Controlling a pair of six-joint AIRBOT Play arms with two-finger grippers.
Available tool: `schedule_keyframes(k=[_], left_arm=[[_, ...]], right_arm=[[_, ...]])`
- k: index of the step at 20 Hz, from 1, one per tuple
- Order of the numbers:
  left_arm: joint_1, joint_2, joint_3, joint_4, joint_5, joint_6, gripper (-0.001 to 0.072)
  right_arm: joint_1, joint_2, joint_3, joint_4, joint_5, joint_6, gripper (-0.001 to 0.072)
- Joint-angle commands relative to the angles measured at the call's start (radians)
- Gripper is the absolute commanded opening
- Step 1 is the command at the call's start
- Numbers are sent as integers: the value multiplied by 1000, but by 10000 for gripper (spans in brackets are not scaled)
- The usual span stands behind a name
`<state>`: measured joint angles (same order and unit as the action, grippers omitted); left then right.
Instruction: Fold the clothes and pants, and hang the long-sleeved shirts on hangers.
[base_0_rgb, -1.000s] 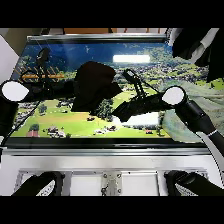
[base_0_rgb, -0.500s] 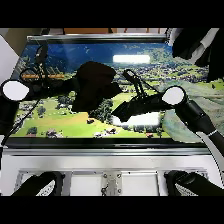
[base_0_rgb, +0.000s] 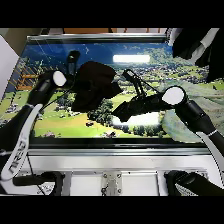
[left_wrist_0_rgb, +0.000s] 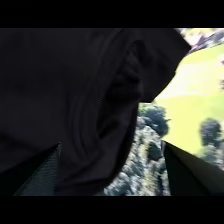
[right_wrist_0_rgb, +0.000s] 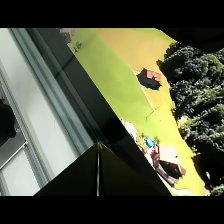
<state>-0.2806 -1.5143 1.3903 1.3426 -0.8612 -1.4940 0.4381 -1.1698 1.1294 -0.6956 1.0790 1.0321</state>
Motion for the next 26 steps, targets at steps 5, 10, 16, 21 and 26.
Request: schedule_keyframes(k=[5,10,16,21,26], left_arm=[[-55,-341,169,176,41,-61,686],[-53,-396,243,176,-26,-159,250],[-64,-182,306,176,-2,-123,13],[-190,106,642,172,-3,-68,13],[-449,322,667,172,71,-5,13]], right_arm=[[1,0,0,0,1,0,24],[1,0,0,50,2,3,25],[-56,12,59,-40,-3,-14,20],[-212,114,364,-471,-38,234,20],[-329,273,466,-588,-217,372,20]])
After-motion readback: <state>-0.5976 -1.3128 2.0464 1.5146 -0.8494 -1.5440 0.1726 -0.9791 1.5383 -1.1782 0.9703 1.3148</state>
